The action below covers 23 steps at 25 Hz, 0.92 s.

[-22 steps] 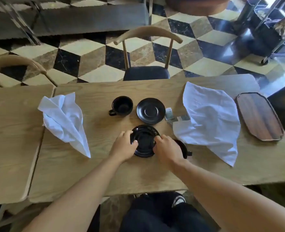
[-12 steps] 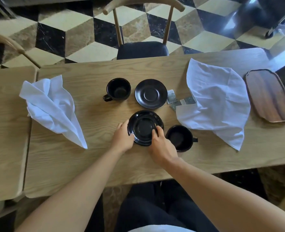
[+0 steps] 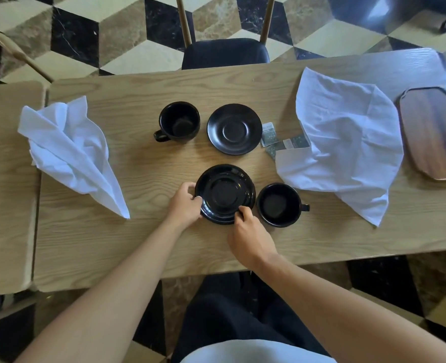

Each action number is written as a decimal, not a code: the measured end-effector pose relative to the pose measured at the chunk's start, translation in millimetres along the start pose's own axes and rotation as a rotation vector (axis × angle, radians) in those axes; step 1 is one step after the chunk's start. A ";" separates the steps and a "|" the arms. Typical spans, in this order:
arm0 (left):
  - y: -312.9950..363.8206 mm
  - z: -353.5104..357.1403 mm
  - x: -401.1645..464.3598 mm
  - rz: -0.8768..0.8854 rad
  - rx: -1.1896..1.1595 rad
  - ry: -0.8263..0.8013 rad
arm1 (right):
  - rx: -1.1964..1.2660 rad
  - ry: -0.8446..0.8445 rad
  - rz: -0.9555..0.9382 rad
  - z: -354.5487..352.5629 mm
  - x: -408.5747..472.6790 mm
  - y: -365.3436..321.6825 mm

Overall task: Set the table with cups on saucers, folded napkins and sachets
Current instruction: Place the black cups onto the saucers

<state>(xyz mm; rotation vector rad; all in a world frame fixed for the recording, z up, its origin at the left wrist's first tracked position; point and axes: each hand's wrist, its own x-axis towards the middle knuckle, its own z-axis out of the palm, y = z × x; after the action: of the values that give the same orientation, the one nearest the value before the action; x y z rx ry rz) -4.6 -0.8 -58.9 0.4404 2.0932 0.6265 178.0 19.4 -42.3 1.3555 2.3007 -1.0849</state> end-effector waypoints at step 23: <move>-22.0 42.4 -38.5 -0.140 -0.165 -0.117 | -0.170 0.032 -0.101 -26.5 -20.2 57.4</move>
<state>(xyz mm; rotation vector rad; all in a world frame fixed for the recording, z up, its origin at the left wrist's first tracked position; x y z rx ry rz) 50.1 -27.3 -67.1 0.2298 1.9252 0.6685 240.4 41.7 -39.9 1.2131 2.4451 -0.8784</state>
